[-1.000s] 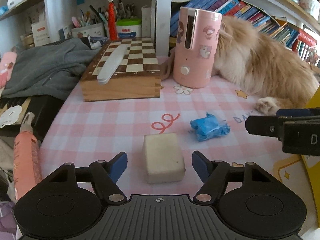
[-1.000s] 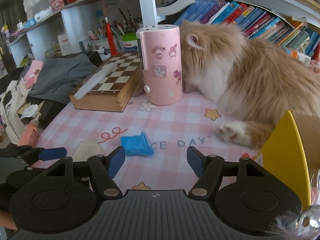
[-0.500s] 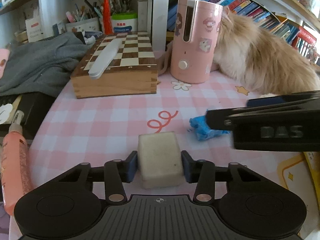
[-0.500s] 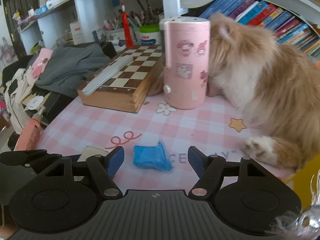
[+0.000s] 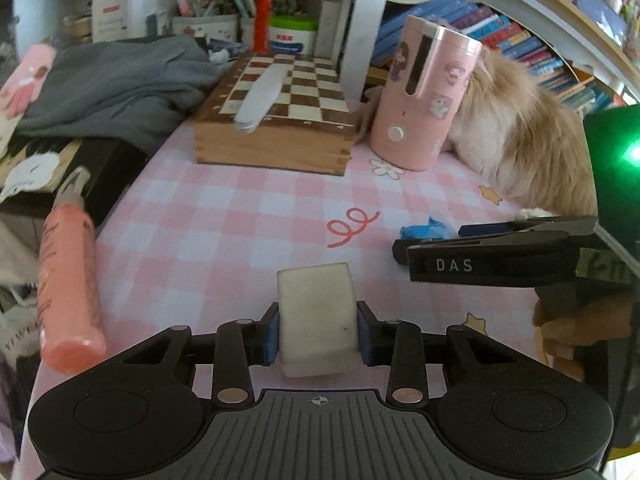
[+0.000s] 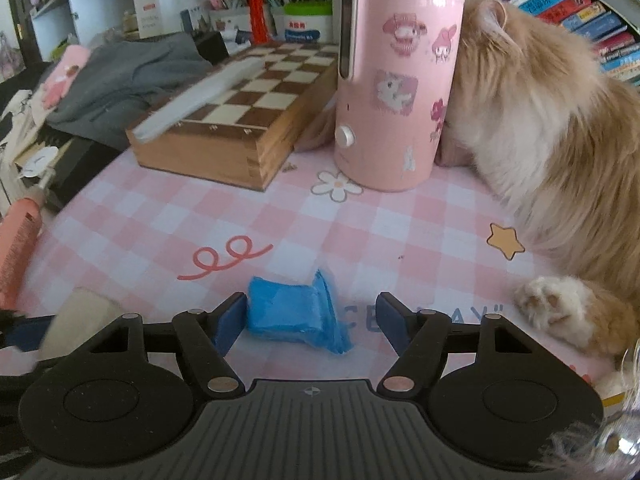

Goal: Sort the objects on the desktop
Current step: 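Close the left gripper on the sponge block while the right gripper grasps the blue packet, then carry the sponge block and blue packet in both grippers toward the yellow box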

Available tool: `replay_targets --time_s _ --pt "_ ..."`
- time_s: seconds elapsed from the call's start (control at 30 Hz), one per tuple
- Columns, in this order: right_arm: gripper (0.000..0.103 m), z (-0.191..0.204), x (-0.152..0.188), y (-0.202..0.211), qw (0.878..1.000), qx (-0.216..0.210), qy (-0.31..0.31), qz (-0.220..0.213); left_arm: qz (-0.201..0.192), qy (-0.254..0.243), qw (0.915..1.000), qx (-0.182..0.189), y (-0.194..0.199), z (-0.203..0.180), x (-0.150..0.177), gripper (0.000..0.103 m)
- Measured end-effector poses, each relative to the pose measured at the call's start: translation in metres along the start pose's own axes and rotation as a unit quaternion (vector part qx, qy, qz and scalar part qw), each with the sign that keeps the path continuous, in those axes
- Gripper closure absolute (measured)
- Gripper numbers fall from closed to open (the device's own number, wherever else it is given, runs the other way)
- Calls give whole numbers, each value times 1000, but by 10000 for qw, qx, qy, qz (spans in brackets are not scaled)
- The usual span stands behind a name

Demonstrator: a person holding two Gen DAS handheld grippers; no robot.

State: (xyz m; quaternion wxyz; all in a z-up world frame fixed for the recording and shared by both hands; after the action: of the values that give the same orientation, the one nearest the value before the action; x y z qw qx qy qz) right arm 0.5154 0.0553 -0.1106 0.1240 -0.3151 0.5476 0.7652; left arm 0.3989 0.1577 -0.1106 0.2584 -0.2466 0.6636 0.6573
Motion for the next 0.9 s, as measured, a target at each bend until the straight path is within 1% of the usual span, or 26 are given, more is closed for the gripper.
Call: replay_targets --time_s 0.07,0.1,0.17,0.2,0.23,0.43,0.63,0.9 --pt "35 1 -1 -1 10000 4 4 -46 -7 63 10000 17 4 2 1 68" --pt "37 1 -1 -1 10000 18 16 -54 -15 77 10000 25 6 2 1 68" --pt "45 0 -1 0 9999 27 9 -97 -40 101 9999 48 9 2 0 68" --pt "56 0 -2 0 9999 35 14 -117 -63 112 9999 58 11 2 -1 68" --pt "59 1 -3 2 9999 38 37 -134 -87 118 9999 67 13 2 -2 68" --pt "62 6 -7 14 9995 -18 30 -310 -257 89 9996 121 27 -2 -10 68" --pt "62 1 -8 38 9986 -25 -215 -486 -447 31 9988 204 44 -9 -15 68" --pt "62 -5 1 76 9964 14 -434 -734 -602 -38 9976 336 67 -18 -8 68"
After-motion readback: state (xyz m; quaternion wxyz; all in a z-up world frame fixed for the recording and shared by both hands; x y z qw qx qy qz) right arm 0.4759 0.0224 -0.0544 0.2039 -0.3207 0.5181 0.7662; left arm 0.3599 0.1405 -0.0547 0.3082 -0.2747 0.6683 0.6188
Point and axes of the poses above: each gripper's, at about its wrist camera, not at the fingertips, and y roughly against the way its jaws point, z to its left, x to its underside, the point moved 10 cm from there along -y, roughly the way its jaws point, and after that the axes turned 15 degrees about -y, right-handed, at the moved point
